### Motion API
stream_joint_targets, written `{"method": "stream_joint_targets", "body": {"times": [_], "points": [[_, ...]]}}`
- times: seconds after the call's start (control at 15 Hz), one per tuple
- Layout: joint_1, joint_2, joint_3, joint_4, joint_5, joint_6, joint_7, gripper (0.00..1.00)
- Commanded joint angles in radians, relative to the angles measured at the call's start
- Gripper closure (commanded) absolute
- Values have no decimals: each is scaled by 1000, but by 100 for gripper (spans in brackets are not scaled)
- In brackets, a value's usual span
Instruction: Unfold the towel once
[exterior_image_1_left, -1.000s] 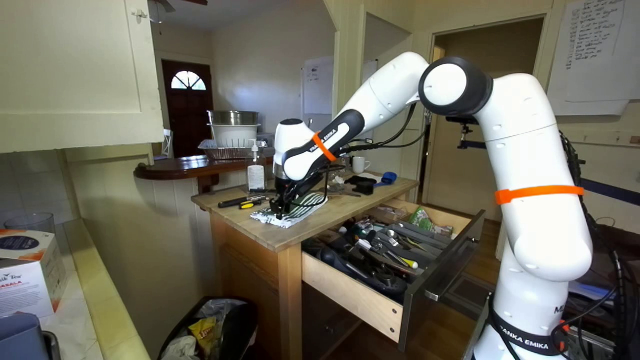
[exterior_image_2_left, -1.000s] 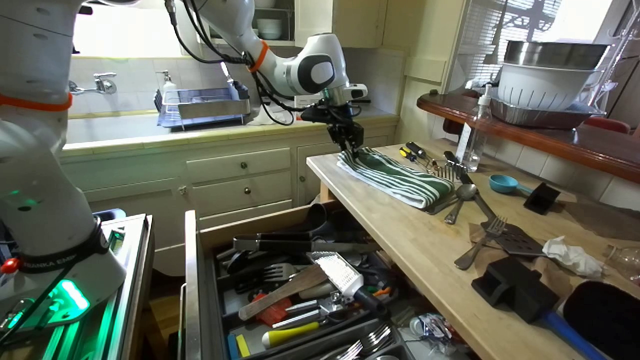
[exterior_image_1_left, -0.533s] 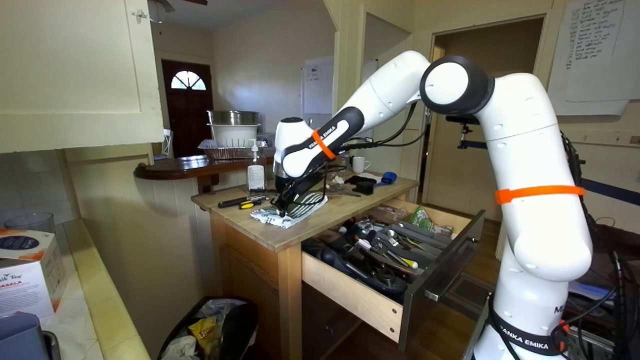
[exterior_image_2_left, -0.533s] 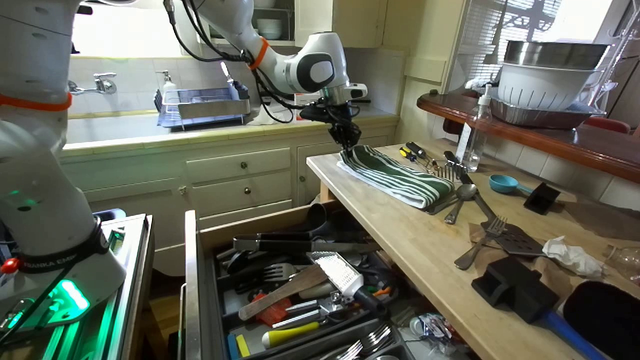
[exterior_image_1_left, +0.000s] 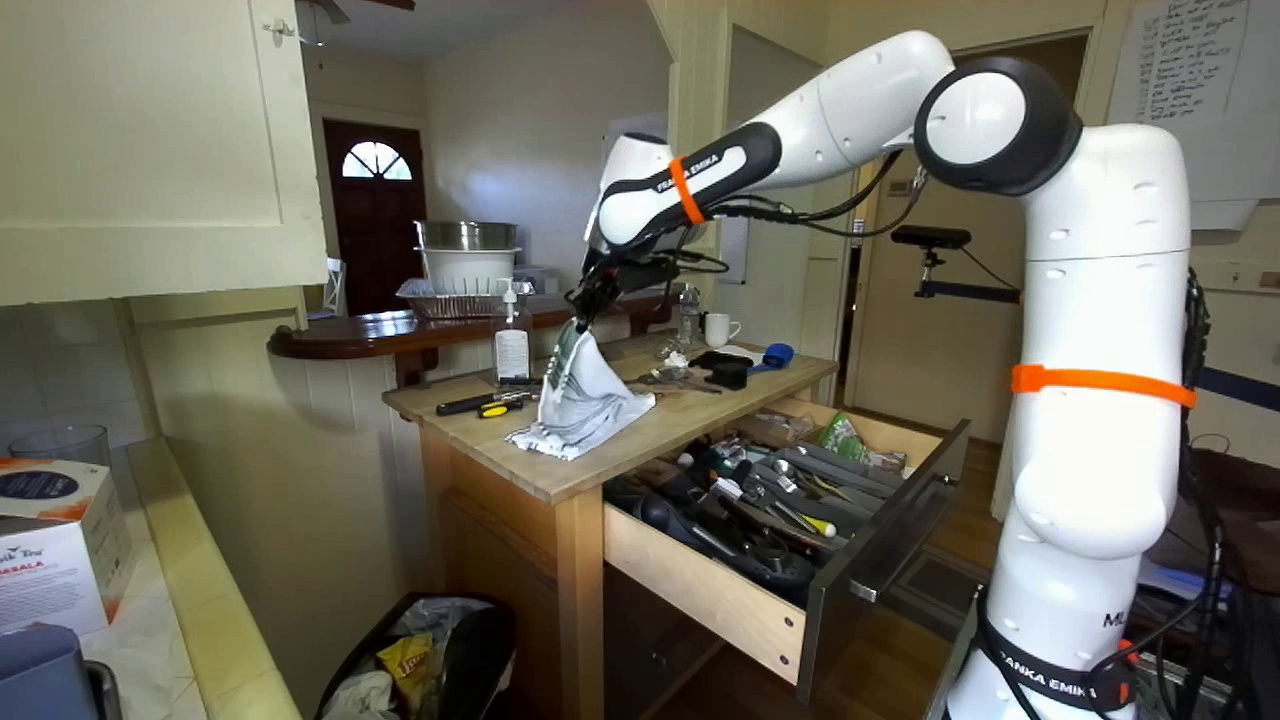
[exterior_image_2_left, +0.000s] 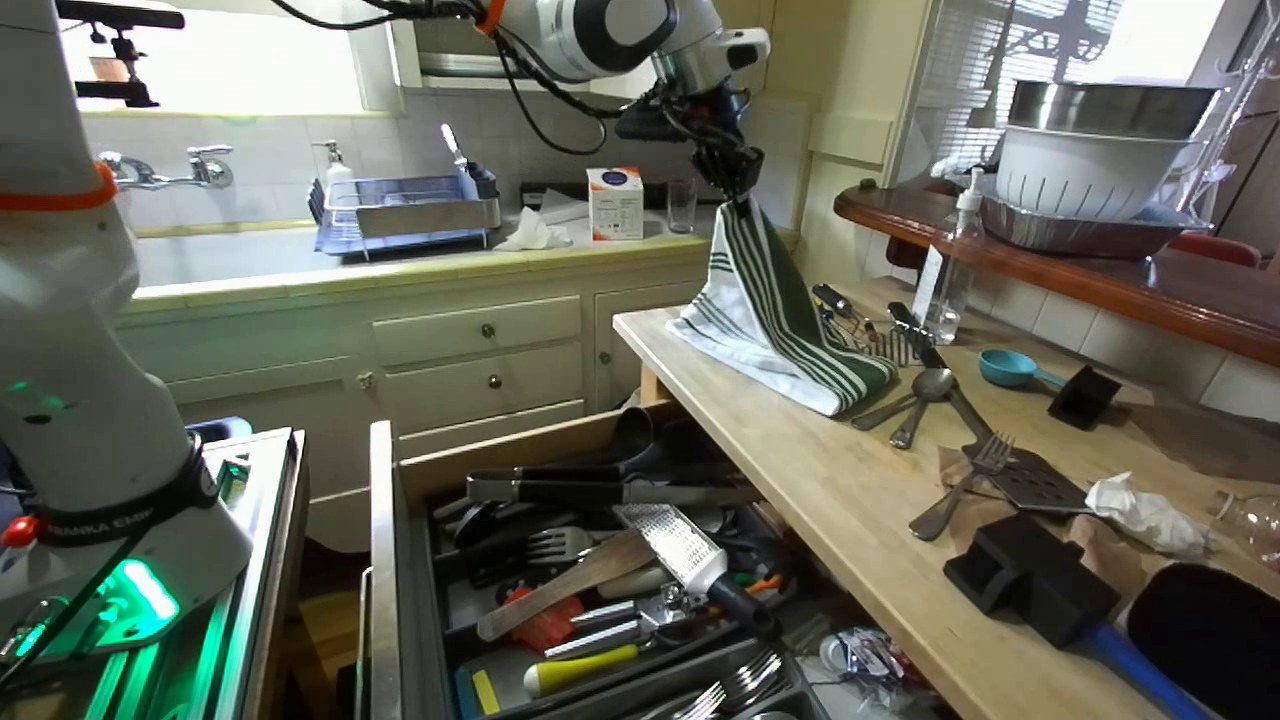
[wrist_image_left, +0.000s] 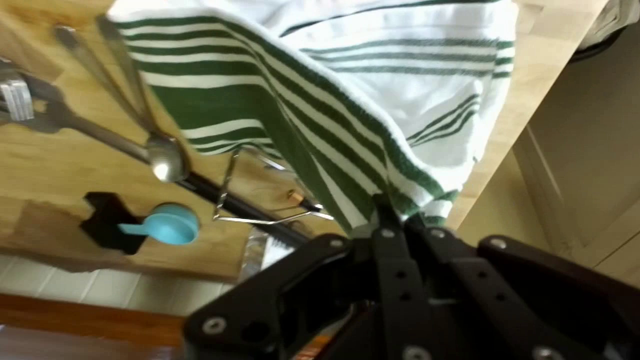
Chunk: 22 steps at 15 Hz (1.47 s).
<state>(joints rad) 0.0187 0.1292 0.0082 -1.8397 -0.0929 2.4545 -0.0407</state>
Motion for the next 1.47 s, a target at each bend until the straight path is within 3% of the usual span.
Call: {"method": "stream_joint_targets", "body": {"times": [0.0, 0.07, 0.13, 0.33, 0.67, 0.8, 1.07, 1.33, 1.4], "points": [[-71, -102, -61, -8, 11, -46, -49, 99], [-95, -112, -80, 0, 47, -23, -86, 99], [-63, -84, -58, 7, 7, -26, -34, 96], [-102, -114, -89, 9, 23, -26, -79, 96], [-94, -108, -79, 8, 23, -26, -79, 99], [-127, -41, -118, 64, -95, 106, -22, 99], [-194, 81, -200, 230, -119, 243, -8, 99], [-225, 238, -312, 390, -162, 326, 143, 99], [-221, 133, -270, 284, -120, 290, 44, 96]]}}
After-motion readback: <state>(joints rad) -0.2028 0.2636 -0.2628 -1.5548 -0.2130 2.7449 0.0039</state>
